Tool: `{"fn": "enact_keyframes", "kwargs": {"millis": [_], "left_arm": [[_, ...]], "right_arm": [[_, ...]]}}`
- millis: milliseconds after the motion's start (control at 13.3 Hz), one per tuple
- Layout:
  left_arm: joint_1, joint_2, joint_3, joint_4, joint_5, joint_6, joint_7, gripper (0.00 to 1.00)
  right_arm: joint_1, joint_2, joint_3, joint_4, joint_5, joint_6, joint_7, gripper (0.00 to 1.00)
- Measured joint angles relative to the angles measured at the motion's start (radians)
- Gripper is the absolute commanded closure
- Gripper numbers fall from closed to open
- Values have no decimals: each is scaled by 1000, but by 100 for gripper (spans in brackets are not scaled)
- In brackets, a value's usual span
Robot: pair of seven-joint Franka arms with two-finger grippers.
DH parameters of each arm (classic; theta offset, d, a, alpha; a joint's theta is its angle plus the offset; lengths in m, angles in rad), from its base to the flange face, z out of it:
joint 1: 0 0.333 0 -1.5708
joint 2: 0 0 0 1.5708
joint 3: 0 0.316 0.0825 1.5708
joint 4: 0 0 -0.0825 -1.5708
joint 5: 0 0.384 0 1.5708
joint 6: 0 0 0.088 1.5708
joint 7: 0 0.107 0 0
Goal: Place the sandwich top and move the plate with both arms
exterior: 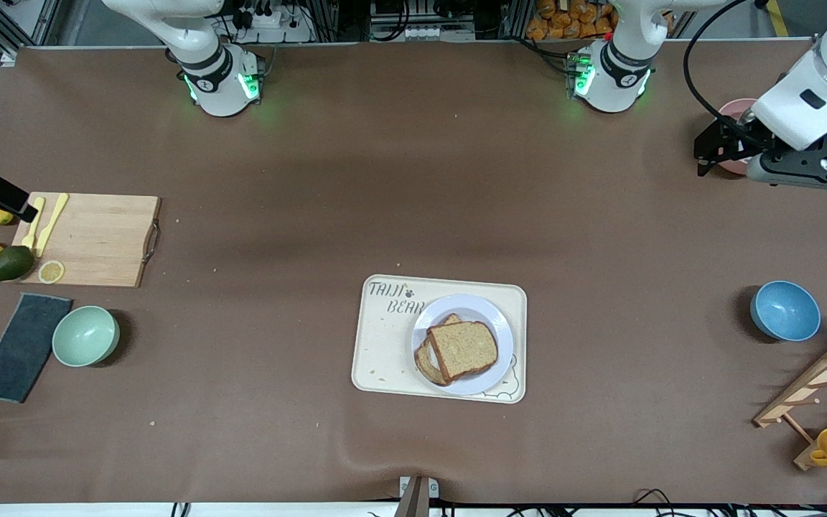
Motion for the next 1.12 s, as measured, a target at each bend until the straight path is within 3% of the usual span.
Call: {"fn": "enact_keyframes", "kwargs": {"millis": [525,1125], "left_arm": [[6,0,10,8,-70,-4,-67,0],[19,2,12,10,-74,3,-73,0]], "right_arm": [[0,0,0,0,0,-2,0,0],[0,0,0,0,1,-7,0,0]]}}
